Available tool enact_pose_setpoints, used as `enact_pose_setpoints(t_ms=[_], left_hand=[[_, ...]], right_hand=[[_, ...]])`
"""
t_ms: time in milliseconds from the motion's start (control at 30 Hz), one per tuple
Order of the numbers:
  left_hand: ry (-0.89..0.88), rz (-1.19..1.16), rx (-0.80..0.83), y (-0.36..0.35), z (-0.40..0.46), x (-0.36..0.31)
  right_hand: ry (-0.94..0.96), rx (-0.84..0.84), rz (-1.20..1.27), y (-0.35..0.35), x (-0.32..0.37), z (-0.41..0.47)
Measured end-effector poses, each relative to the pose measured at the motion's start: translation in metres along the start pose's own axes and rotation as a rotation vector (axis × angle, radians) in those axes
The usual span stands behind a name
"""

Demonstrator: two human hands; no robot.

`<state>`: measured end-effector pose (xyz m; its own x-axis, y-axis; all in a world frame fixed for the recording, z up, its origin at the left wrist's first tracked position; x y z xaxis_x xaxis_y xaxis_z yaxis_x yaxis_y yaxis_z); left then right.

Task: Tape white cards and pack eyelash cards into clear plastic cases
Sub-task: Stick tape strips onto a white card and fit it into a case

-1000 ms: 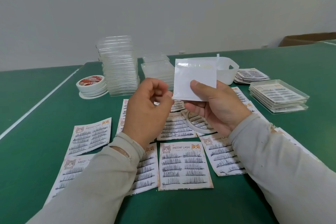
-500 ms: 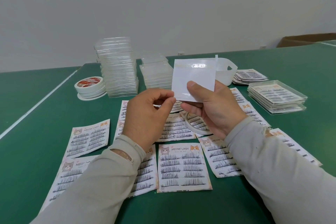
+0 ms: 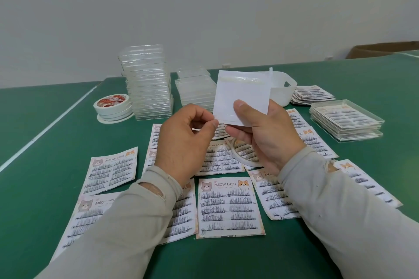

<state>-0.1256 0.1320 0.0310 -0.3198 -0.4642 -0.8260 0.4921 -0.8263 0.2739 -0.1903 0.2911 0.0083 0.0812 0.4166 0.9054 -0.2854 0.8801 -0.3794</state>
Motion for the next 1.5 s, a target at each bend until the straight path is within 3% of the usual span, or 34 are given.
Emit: enact_pose_setpoints(t_ms=[500, 700, 867, 967, 1100, 1500], left_hand=[[0.012, 0.010, -0.034, 0.003, 0.000, 0.001], [0.017, 0.016, -0.002, -0.002, 0.001, 0.003], [-0.112, 0.113, 0.034, -0.008, -0.003, -0.012], [-0.143, 0.091, -0.051, 0.003, -0.002, -0.018], [-0.030, 0.026, -0.080, 0.013, 0.005, -0.001], [-0.054, -0.035, -0.036, 0.003, -0.001, -0.009]], right_hand=[[0.076, -0.007, -0.076, -0.003, 0.006, 0.000], [0.235, 0.001, -0.219, -0.012, 0.017, -0.005], [0.445, -0.005, -0.460, -0.021, 0.033, -0.016], [0.331, -0.059, -0.303, -0.009, 0.024, -0.008], [0.224, -0.098, -0.143, 0.004, 0.019, -0.001], [0.288, -0.041, -0.283, -0.006, 0.024, -0.005]])
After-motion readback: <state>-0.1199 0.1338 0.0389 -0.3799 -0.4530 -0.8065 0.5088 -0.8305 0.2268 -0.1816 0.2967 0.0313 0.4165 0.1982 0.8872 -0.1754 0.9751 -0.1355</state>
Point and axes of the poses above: each hand's wrist, its own z-axis towards the middle knuckle, its own y-axis out of the back of the hand, x = y × z, the point moved 10 cm from there along z, towards the middle knuckle
